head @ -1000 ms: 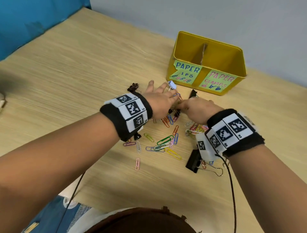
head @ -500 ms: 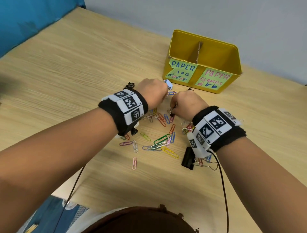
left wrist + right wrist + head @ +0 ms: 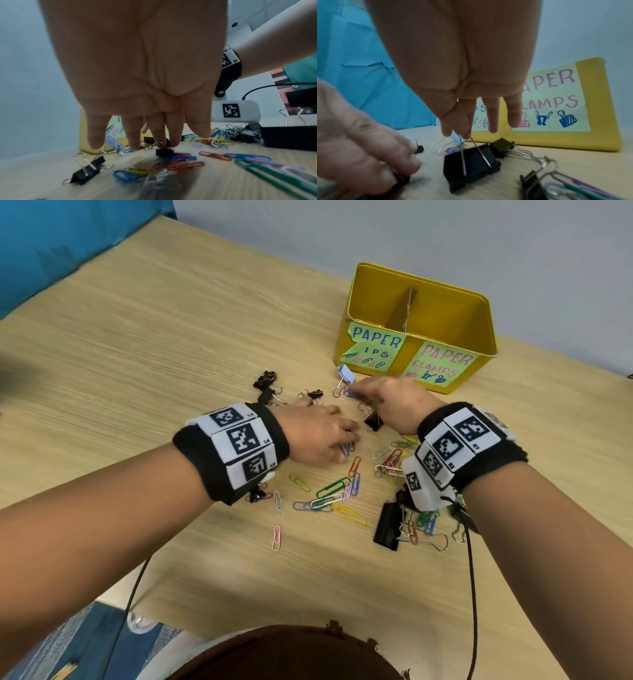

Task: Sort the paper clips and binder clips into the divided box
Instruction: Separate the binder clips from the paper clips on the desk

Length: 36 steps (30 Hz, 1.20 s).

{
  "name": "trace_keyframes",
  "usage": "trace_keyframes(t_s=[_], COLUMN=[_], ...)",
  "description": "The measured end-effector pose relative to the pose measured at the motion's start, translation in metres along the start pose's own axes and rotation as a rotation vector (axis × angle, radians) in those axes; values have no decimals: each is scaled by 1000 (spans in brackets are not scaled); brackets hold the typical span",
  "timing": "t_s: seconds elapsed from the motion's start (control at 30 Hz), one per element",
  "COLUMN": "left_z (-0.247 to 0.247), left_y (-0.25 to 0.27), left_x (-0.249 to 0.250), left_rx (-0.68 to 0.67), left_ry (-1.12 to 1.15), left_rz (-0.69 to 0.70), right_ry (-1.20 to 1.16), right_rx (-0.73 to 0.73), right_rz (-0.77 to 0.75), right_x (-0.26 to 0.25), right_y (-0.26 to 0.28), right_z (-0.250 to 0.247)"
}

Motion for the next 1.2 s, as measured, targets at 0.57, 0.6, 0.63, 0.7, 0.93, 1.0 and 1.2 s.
trace_keyframes(t_s=[0.57,0.6,0.63,0.7,0.93,1.0,1.2], left_z=[-39,-34,-27,-15,-13,-14,-13], left_y=[-4,-3,-1,4,8,6,13], left_x=[-73,-72,-72,-71,-73,-73,-81], left_rx=[315,258,193,101,139,142,106], left_ry=[162,117,65,-18,-41,-41,-64], left_rz=[-297,-297,-299,-298,-309,-315,-353], right_ry=[37,52,72,114,-23,91,340], right_rx=[-93,-113,-143,-203,-113,-102,-208], right_rz=[-42,-60,-70,-104,-80,-101,-88], right_x=[-10,-15,-19,-27,-46,-54,-61], right_y=[-1,-1,1,7,9,4,11], right_z=[12,14,17,19,-6,1,19])
Point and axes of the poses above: each hand's wrist, its own y-axis away from the middle knuckle, its own z-axis out of the palm, x = y × z, the point moved 10 cm from there along -y, towards the middle knuckle, and after that the axes turned 13 degrees about x, right-handed, at the moved point
